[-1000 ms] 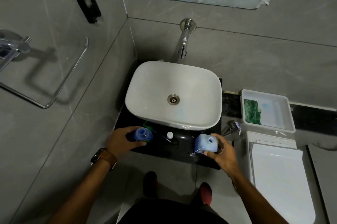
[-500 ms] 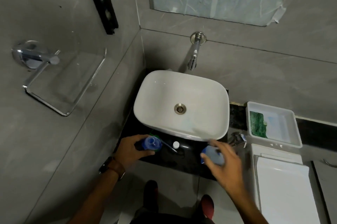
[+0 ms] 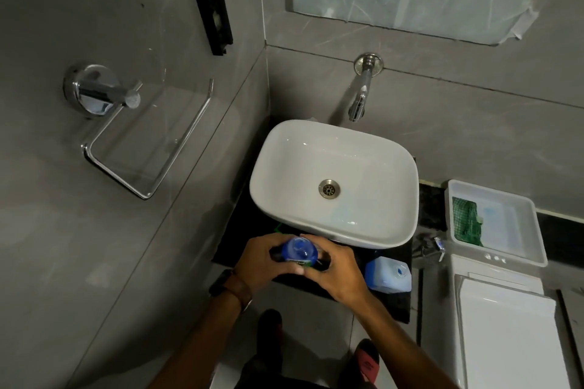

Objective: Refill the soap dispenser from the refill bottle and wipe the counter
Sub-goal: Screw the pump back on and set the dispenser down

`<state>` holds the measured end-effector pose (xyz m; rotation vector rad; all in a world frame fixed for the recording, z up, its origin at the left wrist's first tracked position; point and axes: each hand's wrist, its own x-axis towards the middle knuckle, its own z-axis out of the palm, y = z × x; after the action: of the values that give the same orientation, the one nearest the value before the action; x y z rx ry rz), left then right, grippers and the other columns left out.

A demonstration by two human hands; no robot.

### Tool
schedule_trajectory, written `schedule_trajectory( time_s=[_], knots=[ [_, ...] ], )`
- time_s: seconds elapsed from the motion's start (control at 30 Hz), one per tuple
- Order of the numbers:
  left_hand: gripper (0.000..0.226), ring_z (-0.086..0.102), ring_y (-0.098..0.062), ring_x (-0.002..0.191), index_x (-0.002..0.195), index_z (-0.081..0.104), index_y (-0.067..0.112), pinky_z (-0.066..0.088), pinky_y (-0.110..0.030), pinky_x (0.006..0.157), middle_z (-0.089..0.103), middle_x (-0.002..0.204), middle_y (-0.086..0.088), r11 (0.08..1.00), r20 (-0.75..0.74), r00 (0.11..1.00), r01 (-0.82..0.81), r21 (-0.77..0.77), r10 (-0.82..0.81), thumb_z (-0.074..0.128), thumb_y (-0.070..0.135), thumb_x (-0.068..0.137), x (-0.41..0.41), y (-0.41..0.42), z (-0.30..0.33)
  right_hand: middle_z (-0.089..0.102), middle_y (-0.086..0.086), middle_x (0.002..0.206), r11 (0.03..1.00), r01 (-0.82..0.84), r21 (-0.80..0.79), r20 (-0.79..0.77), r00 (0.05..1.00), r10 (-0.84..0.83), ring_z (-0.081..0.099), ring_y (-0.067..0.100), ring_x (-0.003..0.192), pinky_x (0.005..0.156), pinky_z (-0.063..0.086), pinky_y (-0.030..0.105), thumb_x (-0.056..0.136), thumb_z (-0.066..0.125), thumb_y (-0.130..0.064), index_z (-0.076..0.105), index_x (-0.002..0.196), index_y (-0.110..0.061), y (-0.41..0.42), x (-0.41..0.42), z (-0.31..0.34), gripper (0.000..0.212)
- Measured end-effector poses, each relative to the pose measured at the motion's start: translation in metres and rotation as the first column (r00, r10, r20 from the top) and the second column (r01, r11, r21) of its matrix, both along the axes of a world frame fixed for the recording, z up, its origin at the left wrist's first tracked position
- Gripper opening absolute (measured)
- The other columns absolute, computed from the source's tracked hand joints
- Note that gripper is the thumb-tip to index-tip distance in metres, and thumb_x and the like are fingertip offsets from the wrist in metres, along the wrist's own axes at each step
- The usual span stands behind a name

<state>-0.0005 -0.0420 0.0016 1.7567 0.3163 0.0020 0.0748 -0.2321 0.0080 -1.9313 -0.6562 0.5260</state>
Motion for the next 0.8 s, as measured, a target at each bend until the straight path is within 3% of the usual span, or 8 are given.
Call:
schedule_trajectory(
  time_s=[0.13, 0.2, 0.27, 0.37, 0.53, 0.7, 0.8],
  knots=[
    [0.056, 0.070, -0.011, 0.101, 0.107, 0.074, 0.026, 0.056, -0.020, 0.081, 0.072, 0.108, 0.007, 1.000, -0.003, 1.000, 0.013, -0.027, -0.013, 0.095, 0.032, 0.056, 0.006, -0.004, -0.008, 0.074, -0.026, 0.112, 0.996, 0.091, -0.006, 0.008, 0.996, -0.091, 0.072, 0.001, 0.102, 0.088, 0.055, 0.015, 0.075, 0.091, -0.030, 0.063, 0.122, -0.055, -0.009, 0.000, -0.002, 0.060],
    [0.035, 0.071, -0.014, 0.100, 0.102, 0.075, 0.026, 0.056, -0.021, 0.078, 0.075, 0.102, 0.004, 0.970, -0.107, 0.982, -0.175, -0.167, 0.158, 0.086, 0.033, 0.069, 0.013, -0.001, -0.015, 0.074, -0.028, 0.109, 0.988, 0.155, -0.004, 0.020, 0.988, -0.155, 0.072, 0.000, 0.099, 0.085, 0.053, 0.010, 0.071, 0.094, -0.027, 0.064, 0.118, -0.058, -0.016, 0.000, -0.004, 0.064],
    [0.014, 0.072, -0.022, 0.089, 0.089, 0.073, 0.018, 0.058, -0.024, 0.067, 0.076, 0.085, -0.003, 0.877, -0.271, 0.888, -0.432, -0.213, 0.371, 0.076, 0.031, 0.086, 0.020, 0.007, -0.030, 0.074, -0.029, 0.106, 0.979, 0.205, -0.016, 0.034, 0.978, -0.205, 0.071, 0.000, 0.098, 0.084, 0.052, 0.009, 0.069, 0.095, -0.020, 0.064, 0.114, -0.060, -0.025, 0.001, -0.007, 0.068],
    [0.020, 0.065, -0.029, 0.073, 0.077, 0.067, 0.004, 0.058, -0.023, 0.053, 0.068, 0.077, -0.016, 0.778, -0.494, 0.713, -0.619, -0.109, 0.498, 0.072, 0.019, 0.090, 0.030, 0.015, -0.056, 0.075, -0.024, 0.107, 0.965, 0.261, -0.027, 0.031, 0.965, -0.260, 0.072, 0.005, 0.100, 0.088, 0.056, 0.015, 0.070, 0.094, -0.014, 0.066, 0.113, -0.052, -0.041, 0.001, -0.009, 0.064],
    [0.036, 0.065, -0.029, 0.068, 0.082, 0.066, -0.003, 0.060, -0.037, 0.061, 0.068, 0.084, -0.021, 0.726, -0.630, 0.585, -0.686, -0.048, 0.511, 0.083, 0.029, 0.081, 0.052, 0.001, -0.078, 0.074, -0.024, 0.107, 0.950, 0.309, -0.054, 0.029, 0.951, -0.307, 0.072, 0.002, 0.100, 0.088, 0.056, 0.016, 0.070, 0.095, -0.015, 0.066, 0.114, -0.045, -0.061, -0.003, -0.012, 0.060],
    [0.050, 0.069, -0.033, 0.077, 0.099, 0.066, -0.012, 0.062, -0.049, 0.073, 0.071, 0.093, -0.025, 0.708, -0.667, 0.552, -0.704, -0.052, 0.500, 0.087, 0.026, 0.075, 0.073, -0.008, -0.082, 0.074, -0.022, 0.109, 0.939, 0.342, -0.048, 0.030, 0.940, -0.340, 0.072, 0.004, 0.101, 0.087, 0.055, 0.013, 0.070, 0.093, -0.016, 0.066, 0.113, -0.052, -0.069, -0.009, -0.015, 0.063],
    [0.047, 0.072, -0.036, 0.081, 0.103, 0.068, -0.014, 0.063, -0.040, 0.056, 0.072, 0.098, -0.026, 0.734, -0.652, 0.573, -0.678, -0.037, 0.497, 0.087, 0.019, 0.076, 0.081, -0.010, -0.082, 0.074, -0.023, 0.111, 0.939, 0.340, -0.045, -0.002, 0.940, -0.341, 0.071, 0.002, 0.104, 0.087, 0.054, 0.011, 0.071, 0.092, -0.027, 0.065, 0.117, -0.052, -0.069, -0.014, -0.015, 0.059]
  ],
)
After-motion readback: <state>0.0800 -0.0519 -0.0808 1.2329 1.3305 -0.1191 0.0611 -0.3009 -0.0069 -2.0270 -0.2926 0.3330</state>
